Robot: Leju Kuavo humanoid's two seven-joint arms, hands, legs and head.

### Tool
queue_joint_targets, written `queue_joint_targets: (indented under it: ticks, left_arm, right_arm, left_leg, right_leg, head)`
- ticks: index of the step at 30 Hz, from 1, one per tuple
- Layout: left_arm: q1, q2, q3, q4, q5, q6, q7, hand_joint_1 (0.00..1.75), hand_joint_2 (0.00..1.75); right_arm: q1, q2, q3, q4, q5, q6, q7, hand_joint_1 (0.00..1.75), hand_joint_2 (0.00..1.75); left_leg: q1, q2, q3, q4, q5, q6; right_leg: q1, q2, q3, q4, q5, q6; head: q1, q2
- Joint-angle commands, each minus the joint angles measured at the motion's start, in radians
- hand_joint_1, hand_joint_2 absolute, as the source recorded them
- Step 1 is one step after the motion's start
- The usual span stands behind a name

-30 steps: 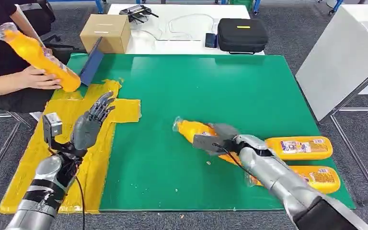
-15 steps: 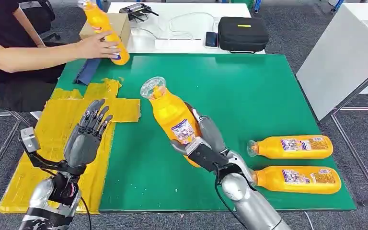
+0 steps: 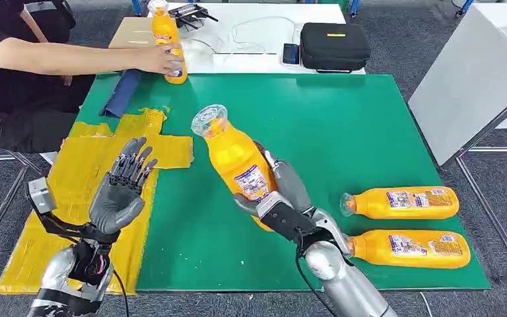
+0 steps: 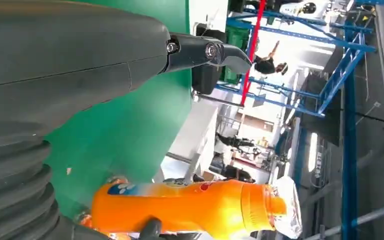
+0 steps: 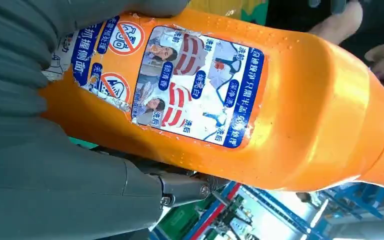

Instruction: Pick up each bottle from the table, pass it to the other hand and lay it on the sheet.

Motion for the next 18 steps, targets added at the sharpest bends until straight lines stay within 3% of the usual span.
queue_joint_targets:
  ticks: [1,18]
  left_arm:
    - [-0.021,0.001,-0.03,0.001,-0.026,-0.007,-0.009,0.0,1.75]
    - [0.021,0.03,-0.042,-0.04,0.206,-0.138,0.064,0.0,1.75]
  right_arm:
    - [-0.033,0.003,0.078,0.046,0.019,0.05,0.009,1.75,1.75]
    - [-0.044,-0.027,0.297,0.033,0.122,0.139,0.039,1.75,1.75]
  left_leg:
    - [0.0,0.002,0.002,0.0,-0.001,-0.001]
    - [0.0,0.004,0.005,0.0,-0.003,-0.001]
  right_leg:
    - [0.001,0.001,0.002,0.0,-0.001,0.0]
    - [0.001,0.002,0.005,0.0,-0.002,0.0]
  head:
    - [0.0,0.0]
    - [0.0,0.0]
